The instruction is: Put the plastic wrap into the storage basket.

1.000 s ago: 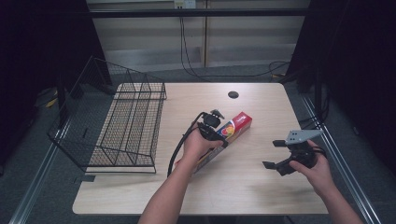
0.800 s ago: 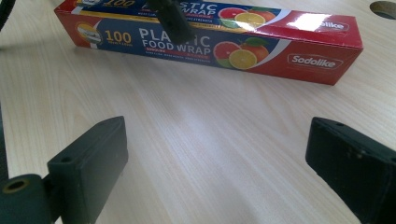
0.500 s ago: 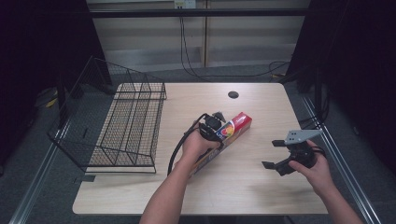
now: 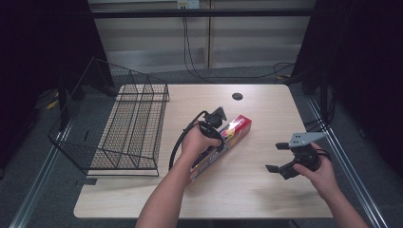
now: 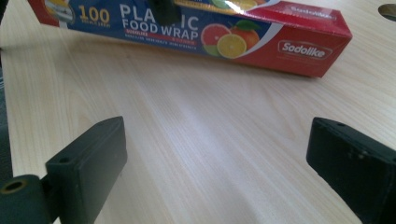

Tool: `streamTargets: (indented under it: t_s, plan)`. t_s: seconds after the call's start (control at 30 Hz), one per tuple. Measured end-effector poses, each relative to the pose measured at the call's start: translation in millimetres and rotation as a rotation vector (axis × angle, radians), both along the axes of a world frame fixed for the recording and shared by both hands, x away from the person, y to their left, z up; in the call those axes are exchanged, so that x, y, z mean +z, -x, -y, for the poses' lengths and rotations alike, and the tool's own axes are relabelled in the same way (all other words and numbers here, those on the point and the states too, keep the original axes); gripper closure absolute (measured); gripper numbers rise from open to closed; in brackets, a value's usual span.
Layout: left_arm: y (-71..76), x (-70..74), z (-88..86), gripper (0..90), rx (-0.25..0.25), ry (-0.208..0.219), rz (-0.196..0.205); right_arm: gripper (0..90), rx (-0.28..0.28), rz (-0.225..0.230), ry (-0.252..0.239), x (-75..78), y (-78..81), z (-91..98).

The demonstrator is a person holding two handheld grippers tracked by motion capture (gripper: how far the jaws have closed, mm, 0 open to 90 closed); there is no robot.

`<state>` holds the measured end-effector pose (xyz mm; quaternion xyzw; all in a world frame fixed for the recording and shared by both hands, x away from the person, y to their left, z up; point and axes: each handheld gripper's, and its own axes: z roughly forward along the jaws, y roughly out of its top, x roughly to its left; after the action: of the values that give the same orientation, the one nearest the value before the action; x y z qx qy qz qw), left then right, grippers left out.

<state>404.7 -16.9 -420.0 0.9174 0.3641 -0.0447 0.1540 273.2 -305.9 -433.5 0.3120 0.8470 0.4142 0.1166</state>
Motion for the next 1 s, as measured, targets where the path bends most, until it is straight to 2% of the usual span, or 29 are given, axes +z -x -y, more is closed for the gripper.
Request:
streamTargets:
  t_s: [0.13,0.2,0.4,0.47,0.7,1.0]
  plan:
    - [-1.4,13.9,-9.3,44.5,-0.001,0.007,-0.002,3.9,-0.004,-0.002,-0.004,-0.2,0.0,-0.1]
    - [-1.0,21.0,-12.4,44.5,0.01,-0.002,0.012,3.7,-0.003,-0.003,0.001,-0.8,-0.4,-0.1]
    - [-2.6,39.4,-26.6,44.5,0.041,-0.002,0.013,1.9,-0.006,-0.004,-0.011,-1.3,-0.3,0.1]
    - [-3.6,43.3,-31.8,44.5,0.057,0.011,0.008,1.7,-0.007,-0.008,-0.022,-1.5,-0.5,0.9]
    - [-4.4,59.1,-49.0,44.5,0.1,0.019,0.009,1.6,-0.006,-0.012,-0.024,-2.4,-0.9,1.1]
    - [-4.5,79.0,-65.4,44.5,0.123,0.018,0.024,1.7,-0.008,-0.013,-0.017,-3.6,-0.3,-1.0]
